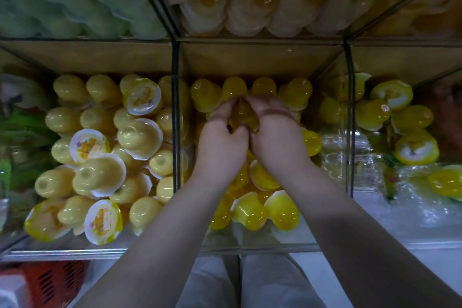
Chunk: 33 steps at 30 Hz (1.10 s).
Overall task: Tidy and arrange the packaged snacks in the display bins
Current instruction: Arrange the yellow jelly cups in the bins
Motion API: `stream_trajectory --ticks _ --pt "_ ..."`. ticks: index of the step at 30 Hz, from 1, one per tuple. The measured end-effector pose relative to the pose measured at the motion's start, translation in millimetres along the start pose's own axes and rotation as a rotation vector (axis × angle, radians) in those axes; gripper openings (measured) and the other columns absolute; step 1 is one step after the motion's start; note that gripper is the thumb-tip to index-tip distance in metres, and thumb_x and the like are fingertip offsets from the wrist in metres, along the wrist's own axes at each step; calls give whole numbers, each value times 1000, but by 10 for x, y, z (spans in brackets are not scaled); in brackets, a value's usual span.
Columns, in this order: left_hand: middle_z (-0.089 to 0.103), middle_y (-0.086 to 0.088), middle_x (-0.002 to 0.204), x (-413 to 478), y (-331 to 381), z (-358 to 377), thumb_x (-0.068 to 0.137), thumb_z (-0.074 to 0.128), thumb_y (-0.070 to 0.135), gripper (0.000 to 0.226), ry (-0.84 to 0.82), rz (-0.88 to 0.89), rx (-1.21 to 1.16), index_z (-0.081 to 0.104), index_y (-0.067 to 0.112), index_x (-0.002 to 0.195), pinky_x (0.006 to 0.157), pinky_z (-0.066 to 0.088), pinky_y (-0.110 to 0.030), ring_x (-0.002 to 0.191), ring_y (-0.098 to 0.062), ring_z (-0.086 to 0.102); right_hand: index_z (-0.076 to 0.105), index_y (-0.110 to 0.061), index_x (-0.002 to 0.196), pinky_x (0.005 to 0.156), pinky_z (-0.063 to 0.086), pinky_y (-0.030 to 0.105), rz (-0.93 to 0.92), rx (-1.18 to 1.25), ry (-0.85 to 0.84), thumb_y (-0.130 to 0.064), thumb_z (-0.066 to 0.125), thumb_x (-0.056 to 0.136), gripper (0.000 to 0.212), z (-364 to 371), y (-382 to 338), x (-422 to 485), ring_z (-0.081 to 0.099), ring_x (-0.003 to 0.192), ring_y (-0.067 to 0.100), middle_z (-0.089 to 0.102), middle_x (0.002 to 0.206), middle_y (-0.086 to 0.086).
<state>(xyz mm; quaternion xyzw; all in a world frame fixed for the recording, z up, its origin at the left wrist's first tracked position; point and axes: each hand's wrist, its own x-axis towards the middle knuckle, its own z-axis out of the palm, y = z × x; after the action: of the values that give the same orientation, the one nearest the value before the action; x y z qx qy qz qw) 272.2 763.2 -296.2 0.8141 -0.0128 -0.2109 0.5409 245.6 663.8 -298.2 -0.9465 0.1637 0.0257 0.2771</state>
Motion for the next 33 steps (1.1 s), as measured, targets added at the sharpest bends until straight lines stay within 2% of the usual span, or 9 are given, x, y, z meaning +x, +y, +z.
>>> stream_trajectory --ticks 4,9,13,15,18,22,25,28,33 --pt "47 1 146 8 -31 11 93 53 8 52 -41 -30 -10 46 19 144 114 33 -31 135 -8 41 52 -22 136 117 11 42 5 -122 -5 -20 60 86 51 100 6 21 54 122 26 62 127 5" --pt "48 6 146 -14 -70 12 86 50 27 55 -56 -79 -119 49 23 141 113 36 -40 136 -11 42 56 -22 128 116 12 42 -6 -195 12 -27 52 85 44 209 47 34 63 107 26 70 106 6" --pt "50 7 144 -41 -18 -23 100 49 18 42 -39 -128 -207 49 24 141 114 35 -37 133 -8 44 51 -25 137 118 9 38 -12 -138 -86 -36 56 83 56 161 85 71 56 120 21 65 124 3" --pt "50 8 143 -76 17 -43 101 46 20 39 -46 -134 -262 50 26 140 114 35 -34 132 -5 44 54 -23 137 119 16 36 -15 36 -59 -37 51 77 61 85 67 32 56 120 18 64 128 2" --pt "52 10 142 -109 60 -41 98 47 30 39 -54 -121 -384 52 28 137 115 34 -34 131 -3 45 59 -22 131 103 41 20 32 500 52 -32 52 87 45 -48 35 -105 55 118 6 63 124 -9" --pt "57 18 134 -135 162 7 83 48 52 43 -48 -88 -473 59 40 123 115 33 -37 128 0 48 59 -21 124 95 42 12 82 824 168 -30 47 94 34 -188 4 -250 55 113 -7 61 117 -18" --pt "60 20 128 -169 255 74 76 50 60 42 -50 -45 -511 62 43 112 115 33 -40 127 0 49 60 -11 125 100 44 21 78 947 237 -31 45 96 38 -287 31 -312 57 119 4 63 121 -8" --pt "61 20 126 -205 377 188 77 51 54 40 -75 -1 -566 62 39 112 115 32 -38 126 1 50 58 -21 120 105 45 35 71 1009 292 -36 43 95 33 -422 119 -351 57 122 10 64 123 -4" --pt "61 20 121 -318 634 510 86 44 39 25 -146 28 -601 61 36 105 116 31 -37 127 0 49 58 -26 115 105 45 34 92 1124 370 -43 45 88 35 -654 339 -396 58 122 13 64 123 -2"
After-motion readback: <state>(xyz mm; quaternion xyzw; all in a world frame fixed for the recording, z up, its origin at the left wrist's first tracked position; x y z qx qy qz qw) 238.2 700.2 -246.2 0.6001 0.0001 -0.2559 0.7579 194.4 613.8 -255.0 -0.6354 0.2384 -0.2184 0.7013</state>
